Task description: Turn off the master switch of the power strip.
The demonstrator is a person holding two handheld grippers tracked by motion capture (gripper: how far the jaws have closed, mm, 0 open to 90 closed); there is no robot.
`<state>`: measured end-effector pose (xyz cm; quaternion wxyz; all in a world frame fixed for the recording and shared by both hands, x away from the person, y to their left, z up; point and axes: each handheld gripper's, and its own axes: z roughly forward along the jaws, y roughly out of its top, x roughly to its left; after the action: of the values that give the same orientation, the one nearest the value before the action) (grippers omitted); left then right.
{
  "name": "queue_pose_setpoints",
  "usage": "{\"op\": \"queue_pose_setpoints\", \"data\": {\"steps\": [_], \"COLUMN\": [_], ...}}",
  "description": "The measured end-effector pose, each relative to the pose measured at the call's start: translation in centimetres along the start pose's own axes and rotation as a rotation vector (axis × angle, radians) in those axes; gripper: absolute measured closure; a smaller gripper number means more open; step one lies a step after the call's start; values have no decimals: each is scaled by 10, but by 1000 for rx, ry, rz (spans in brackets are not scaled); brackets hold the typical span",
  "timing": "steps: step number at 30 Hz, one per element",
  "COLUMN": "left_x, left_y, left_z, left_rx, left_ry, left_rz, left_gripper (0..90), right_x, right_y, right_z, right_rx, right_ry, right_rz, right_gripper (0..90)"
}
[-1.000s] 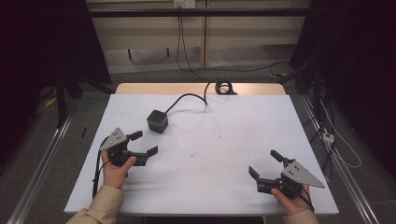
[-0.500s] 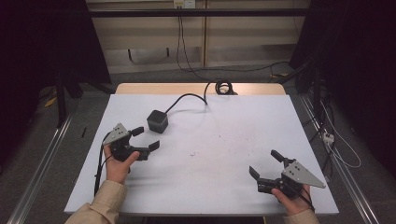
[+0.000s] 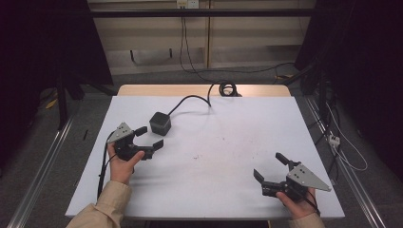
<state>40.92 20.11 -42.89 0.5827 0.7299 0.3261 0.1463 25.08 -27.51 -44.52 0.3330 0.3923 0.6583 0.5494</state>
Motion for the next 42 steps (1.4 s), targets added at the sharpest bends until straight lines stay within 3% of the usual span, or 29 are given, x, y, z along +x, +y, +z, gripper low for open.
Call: {"op": "queue_pose_setpoints", "data": {"steps": [27,42], "left_x": [3,8], "left_y": [11,10], "left_z": [16,23], "left_rx": [-2,-3], "left_ry": [10,29], "left_rz": [7,-10], "left_gripper": [54,65], "right_x": [-2,-2], "right_y": [0,0], "right_z": [-1,-1], "right_rx": [1,4], "right_ry": [0,2], "right_rz": [-4,-5], "right_gripper": [41,41]}}
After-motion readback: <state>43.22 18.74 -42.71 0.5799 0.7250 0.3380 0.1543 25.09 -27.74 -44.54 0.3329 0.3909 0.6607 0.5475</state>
